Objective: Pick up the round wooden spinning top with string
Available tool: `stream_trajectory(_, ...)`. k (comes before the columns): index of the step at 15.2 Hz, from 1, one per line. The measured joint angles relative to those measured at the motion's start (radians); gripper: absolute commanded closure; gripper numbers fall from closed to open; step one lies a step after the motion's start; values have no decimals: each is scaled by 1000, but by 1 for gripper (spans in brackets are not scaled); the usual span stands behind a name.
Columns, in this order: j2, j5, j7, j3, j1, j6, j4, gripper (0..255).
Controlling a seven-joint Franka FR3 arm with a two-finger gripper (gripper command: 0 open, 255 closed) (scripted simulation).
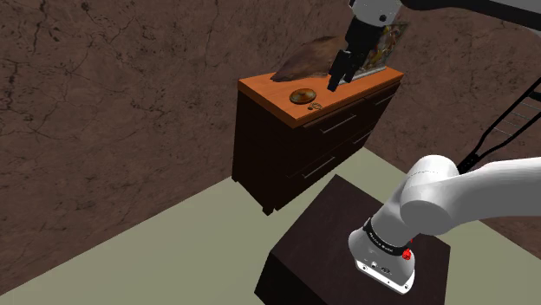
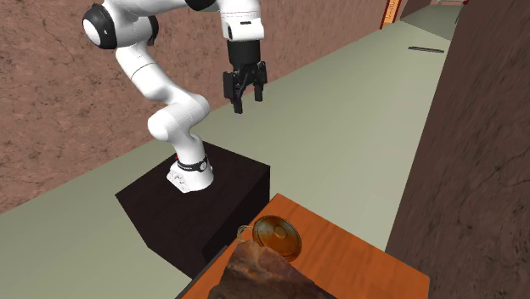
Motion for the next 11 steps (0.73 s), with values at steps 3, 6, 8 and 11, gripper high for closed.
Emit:
stream_trajectory(3,13,-14,-48,-30,3,17,-8,0)
stream_trajectory(6,48,-45,-165,-101,8,60,-25,0)
stream_trajectory(8,82,-69,-254,-158,11,90,-26,0)
stream_trajectory(11,156,-92,-383,-235,23,142,-11,0)
